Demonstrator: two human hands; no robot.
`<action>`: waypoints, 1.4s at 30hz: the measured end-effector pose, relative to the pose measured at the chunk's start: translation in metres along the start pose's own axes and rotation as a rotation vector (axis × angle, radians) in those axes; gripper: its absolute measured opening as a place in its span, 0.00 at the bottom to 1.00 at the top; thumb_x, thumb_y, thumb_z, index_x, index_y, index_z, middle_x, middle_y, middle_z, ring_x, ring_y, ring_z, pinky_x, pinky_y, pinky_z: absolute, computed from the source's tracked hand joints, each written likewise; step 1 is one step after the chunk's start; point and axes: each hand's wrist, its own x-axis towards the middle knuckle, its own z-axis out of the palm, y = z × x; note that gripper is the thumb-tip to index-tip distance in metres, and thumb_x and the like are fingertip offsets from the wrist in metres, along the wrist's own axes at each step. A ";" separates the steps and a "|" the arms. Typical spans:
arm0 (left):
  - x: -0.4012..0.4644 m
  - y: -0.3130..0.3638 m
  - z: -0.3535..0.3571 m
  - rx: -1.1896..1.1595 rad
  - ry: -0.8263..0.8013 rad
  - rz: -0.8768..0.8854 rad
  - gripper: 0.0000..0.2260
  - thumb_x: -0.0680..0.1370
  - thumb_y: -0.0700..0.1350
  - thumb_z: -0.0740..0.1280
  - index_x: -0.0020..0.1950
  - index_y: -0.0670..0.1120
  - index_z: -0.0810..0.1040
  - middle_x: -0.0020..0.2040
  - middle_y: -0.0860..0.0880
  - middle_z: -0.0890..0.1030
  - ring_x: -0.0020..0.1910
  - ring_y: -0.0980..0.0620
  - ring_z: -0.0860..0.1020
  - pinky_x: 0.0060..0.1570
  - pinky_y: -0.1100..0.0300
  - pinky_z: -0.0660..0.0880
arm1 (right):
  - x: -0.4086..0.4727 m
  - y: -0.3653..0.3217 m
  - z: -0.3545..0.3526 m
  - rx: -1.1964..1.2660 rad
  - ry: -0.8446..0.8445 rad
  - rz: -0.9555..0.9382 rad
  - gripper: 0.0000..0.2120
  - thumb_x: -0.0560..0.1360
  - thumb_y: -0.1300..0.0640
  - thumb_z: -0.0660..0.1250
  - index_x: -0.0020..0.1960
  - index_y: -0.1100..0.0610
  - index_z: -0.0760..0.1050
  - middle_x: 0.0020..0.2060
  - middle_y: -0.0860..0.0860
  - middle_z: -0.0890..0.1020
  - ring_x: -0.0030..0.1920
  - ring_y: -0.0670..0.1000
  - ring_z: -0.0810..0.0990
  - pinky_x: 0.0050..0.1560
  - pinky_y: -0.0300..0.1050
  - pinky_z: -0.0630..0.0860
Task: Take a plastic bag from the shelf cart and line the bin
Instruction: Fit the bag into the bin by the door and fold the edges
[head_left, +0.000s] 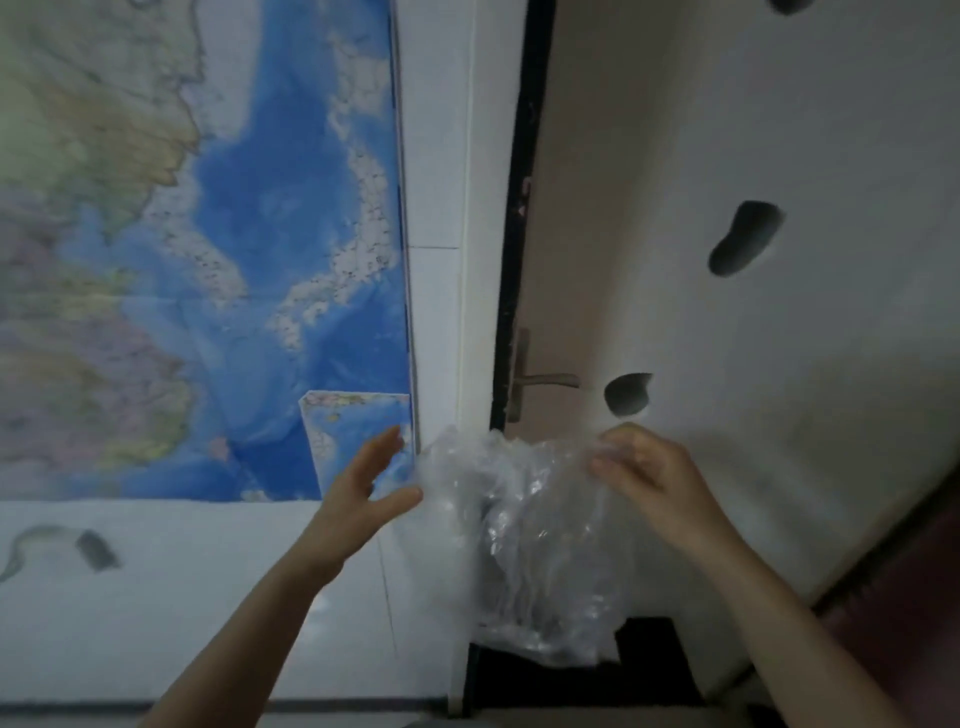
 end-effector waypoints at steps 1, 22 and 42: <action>-0.007 -0.006 0.004 -0.008 -0.032 -0.037 0.31 0.71 0.41 0.71 0.71 0.52 0.64 0.70 0.49 0.70 0.69 0.52 0.67 0.68 0.53 0.63 | 0.002 0.002 -0.006 0.012 -0.022 -0.003 0.10 0.73 0.67 0.67 0.39 0.53 0.75 0.32 0.41 0.83 0.34 0.37 0.79 0.37 0.28 0.72; -0.064 -0.004 -0.006 -0.207 0.239 -0.014 0.03 0.68 0.39 0.72 0.36 0.40 0.82 0.33 0.47 0.84 0.36 0.51 0.81 0.40 0.65 0.77 | 0.012 0.043 -0.027 0.104 0.067 0.172 0.09 0.73 0.67 0.66 0.41 0.54 0.76 0.35 0.50 0.81 0.28 0.35 0.78 0.25 0.24 0.70; -0.066 0.000 0.034 0.298 0.180 0.167 0.34 0.56 0.60 0.78 0.54 0.61 0.62 0.57 0.65 0.71 0.56 0.63 0.74 0.51 0.72 0.71 | 0.013 0.019 0.007 0.178 -0.030 0.157 0.01 0.72 0.60 0.69 0.41 0.56 0.79 0.30 0.48 0.83 0.30 0.44 0.78 0.29 0.31 0.73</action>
